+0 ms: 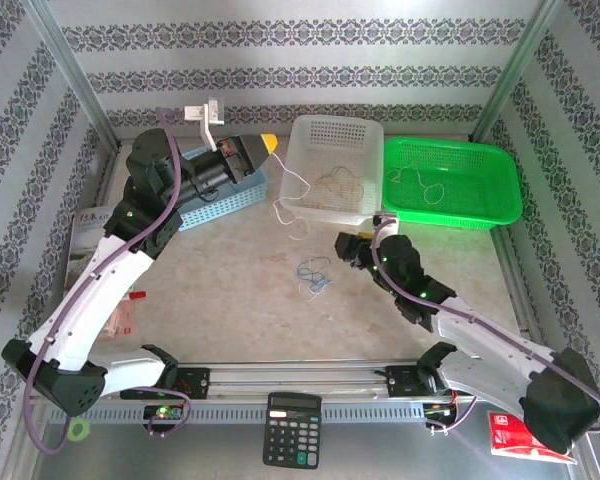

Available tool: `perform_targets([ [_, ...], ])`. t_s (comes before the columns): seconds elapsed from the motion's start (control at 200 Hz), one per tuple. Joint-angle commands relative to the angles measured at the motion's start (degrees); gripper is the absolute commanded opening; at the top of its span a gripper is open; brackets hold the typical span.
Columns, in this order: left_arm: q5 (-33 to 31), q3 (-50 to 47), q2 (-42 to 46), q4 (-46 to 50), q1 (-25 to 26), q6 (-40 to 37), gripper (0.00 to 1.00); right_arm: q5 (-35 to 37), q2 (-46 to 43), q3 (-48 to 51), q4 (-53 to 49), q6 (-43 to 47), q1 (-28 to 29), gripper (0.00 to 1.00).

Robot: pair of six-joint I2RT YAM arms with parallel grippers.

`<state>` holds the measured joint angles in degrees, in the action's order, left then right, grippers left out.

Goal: Untangle the cables

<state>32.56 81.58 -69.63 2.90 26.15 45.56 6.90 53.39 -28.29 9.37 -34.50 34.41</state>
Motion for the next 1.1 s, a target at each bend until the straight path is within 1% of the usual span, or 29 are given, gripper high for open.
perform_targets([
  [0.0, 0.0, -0.4, 1.6, 1.1, -0.4, -3.3, 0.0, 1.0, -2.4, -3.1, -10.3, 4.4, -2.5, 0.62],
  [0.125, 0.1, -0.7, 1.7, 2.3, -0.4, -4.4, 0.0, -2.3, -5.2, -5.3, -12.1, 5.6, -6.2, 0.61],
  [0.23, 0.8, -1.5, 1.6, 2.8, -0.3, -5.1, 0.0, -8.1, -6.1, -9.7, -12.8, 7.1, -7.9, 0.61],
  [0.415, 3.5, -2.5, 1.0, 4.2, -0.4, -7.1, 0.0, -20.7, -3.3, -20.7, -14.5, 8.8, -7.6, 0.61],
  [0.57, 5.5, -4.3, 0.7, 4.1, -0.3, -7.8, 0.0, -27.1, 0.1, -29.0, -16.5, 10.5, -4.7, 0.6],
  [0.714, 7.6, -5.0, -0.1, 4.0, -0.3, -8.3, 0.0, -28.5, 4.0, -35.6, -18.9, 12.9, 0.0, 0.59],
  [0.849, 9.1, -4.6, -1.1, 4.4, -0.2, -8.4, 0.0, -28.2, 7.6, -39.9, -20.9, 15.6, 4.0, 0.58],
  [1.094, 10.4, -4.4, -1.3, 4.6, 0.0, -8.4, 0.0, -29.3, 12.4, -43.6, -22.0, 17.5, 6.4, 0.58],
])
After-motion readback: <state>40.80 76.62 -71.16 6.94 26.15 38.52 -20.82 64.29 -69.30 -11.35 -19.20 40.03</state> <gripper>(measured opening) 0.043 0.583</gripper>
